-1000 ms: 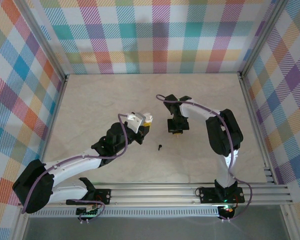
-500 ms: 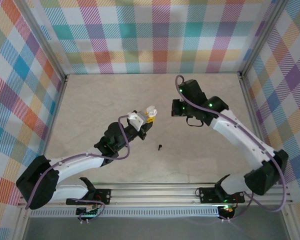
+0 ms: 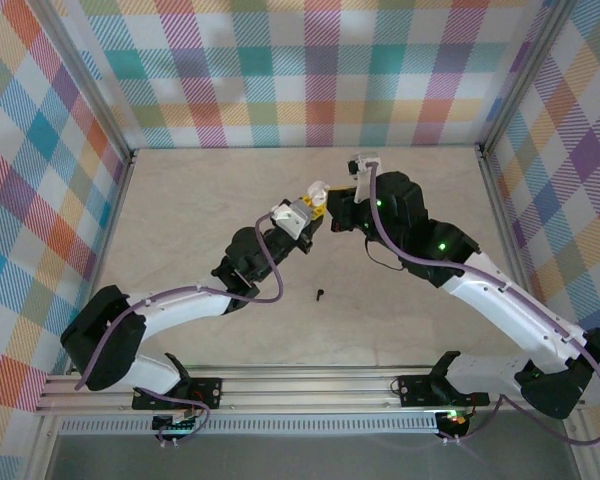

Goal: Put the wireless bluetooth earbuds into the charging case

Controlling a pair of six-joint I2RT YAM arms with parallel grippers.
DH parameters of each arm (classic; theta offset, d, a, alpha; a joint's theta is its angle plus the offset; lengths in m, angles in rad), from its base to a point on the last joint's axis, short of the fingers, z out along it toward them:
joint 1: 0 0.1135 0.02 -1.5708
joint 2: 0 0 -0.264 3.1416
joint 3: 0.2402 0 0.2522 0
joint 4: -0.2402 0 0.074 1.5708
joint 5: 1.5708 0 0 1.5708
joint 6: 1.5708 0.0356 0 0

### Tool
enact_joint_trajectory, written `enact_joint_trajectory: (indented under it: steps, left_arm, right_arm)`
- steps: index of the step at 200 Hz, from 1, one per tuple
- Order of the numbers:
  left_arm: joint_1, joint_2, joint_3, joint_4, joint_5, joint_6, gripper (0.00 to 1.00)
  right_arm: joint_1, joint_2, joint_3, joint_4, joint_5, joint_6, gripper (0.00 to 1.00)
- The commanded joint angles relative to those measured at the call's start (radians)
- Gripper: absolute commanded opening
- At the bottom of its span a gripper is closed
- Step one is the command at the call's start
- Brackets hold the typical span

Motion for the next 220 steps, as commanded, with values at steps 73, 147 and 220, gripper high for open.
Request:
enact_joint_trajectory:
  steps: [73,147,220]
  left_arm:
    - [-0.011,0.045,0.128,-0.074,-0.156,-0.078,0.0]
    - [0.008,0.039,0.163,-0.203,-0.188,-0.242,0.0]
    - [0.014,0.029,0.155,-0.191,-0.159,-0.265,0.0]
  right_arm:
    - [0.005,0.118,0.084,0.068,0.074,0.01,0.0]
    - [-0.006,0.169,0.18,0.02,0.12,0.044,0.0]
    - [-0.023,0.237,0.24,-0.056,0.092,0.093,0.0]
